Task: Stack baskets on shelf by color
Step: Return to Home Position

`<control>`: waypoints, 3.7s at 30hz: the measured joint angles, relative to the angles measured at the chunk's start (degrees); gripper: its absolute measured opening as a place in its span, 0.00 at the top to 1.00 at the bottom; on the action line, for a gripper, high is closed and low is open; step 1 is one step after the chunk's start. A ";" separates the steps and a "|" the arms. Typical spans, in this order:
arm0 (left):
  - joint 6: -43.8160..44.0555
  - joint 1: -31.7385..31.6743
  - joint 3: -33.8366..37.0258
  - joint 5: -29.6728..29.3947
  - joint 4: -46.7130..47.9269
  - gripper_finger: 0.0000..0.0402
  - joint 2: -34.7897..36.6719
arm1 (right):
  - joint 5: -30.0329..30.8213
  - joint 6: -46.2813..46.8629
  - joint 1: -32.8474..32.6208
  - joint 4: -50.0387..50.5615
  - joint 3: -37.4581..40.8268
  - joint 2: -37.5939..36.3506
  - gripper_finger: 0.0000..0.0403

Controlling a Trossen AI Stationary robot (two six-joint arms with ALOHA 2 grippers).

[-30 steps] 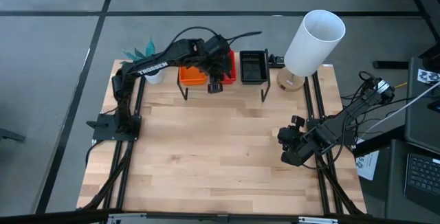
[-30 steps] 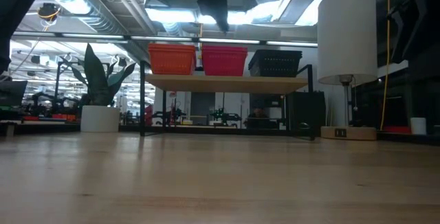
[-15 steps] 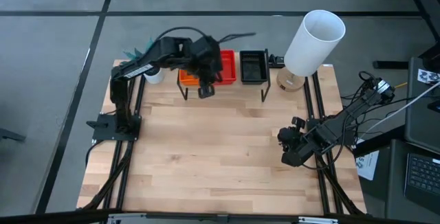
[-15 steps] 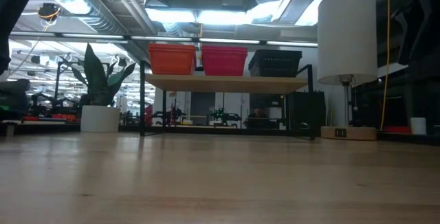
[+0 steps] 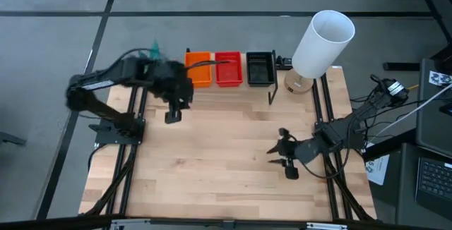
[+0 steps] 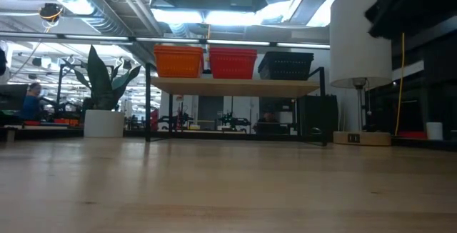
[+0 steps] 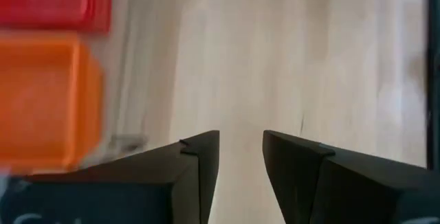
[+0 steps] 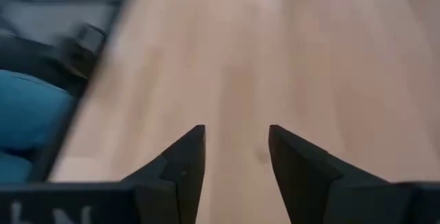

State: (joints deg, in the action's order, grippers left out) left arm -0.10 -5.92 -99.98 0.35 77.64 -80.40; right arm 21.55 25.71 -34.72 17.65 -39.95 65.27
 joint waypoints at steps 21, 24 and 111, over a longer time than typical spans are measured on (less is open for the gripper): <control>14.66 11.37 82.30 -4.26 -71.55 0.74 57.75 | -23.61 -21.61 14.11 -24.29 20.20 -29.45 0.60; 14.72 11.33 87.31 -5.94 -73.25 0.74 63.14 | -24.26 -21.44 14.24 -24.64 21.55 -31.88 0.60; 16.05 11.33 99.53 -11.64 -80.25 0.74 77.31 | -32.66 -30.70 24.43 -31.97 39.52 -65.10 0.60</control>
State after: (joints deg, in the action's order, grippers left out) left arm 15.94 5.41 -0.45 -11.29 -2.61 -3.09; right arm -11.11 -4.99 -10.28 -14.33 -0.43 0.16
